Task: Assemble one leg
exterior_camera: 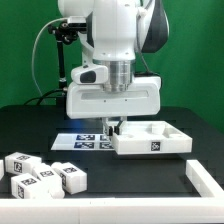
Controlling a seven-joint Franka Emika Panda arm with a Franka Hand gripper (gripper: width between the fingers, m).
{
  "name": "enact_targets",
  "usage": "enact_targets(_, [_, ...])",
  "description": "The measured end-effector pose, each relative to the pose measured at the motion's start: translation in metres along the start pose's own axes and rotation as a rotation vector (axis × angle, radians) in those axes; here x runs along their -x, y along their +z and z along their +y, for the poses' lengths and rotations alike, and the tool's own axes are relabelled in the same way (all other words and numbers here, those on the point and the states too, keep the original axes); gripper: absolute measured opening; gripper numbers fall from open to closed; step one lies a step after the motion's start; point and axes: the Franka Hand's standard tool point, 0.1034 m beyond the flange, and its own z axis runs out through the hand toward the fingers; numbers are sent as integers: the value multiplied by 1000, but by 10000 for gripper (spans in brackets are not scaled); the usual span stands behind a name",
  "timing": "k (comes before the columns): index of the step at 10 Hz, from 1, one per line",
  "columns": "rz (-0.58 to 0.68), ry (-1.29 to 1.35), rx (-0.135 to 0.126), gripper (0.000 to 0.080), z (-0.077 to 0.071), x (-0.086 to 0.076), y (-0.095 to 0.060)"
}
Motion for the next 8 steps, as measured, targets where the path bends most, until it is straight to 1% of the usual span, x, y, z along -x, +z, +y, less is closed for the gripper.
enact_targets(2, [-2, 0, 0, 52, 1, 0, 0])
enact_targets(3, [-53, 36, -18, 52, 11, -5, -4])
enact_targets(4, [-50, 64, -26, 52, 20, -23, -11])
enact_targets(5, [-47, 82, -33, 52, 24, -33, -11])
enact_targets(6, [-31, 52, -36, 52, 30, -36, -10])
enact_targets(8, [-34, 53, -37, 52, 28, -35, -9])
